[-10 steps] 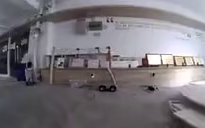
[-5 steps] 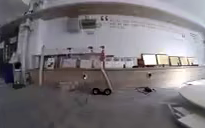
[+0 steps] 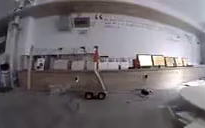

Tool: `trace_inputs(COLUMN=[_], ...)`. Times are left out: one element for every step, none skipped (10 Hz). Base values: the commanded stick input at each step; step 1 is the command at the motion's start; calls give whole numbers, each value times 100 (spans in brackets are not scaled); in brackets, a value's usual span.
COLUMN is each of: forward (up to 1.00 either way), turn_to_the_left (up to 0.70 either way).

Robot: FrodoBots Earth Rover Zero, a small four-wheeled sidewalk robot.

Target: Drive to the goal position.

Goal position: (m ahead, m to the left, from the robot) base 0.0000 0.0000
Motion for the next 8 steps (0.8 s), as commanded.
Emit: trace_inputs(forward=[45, 45, 45, 45, 45, 45, 45, 45], turn_to_the_left=[-27, -27, -27, -27, -27, -27, -27, -27])
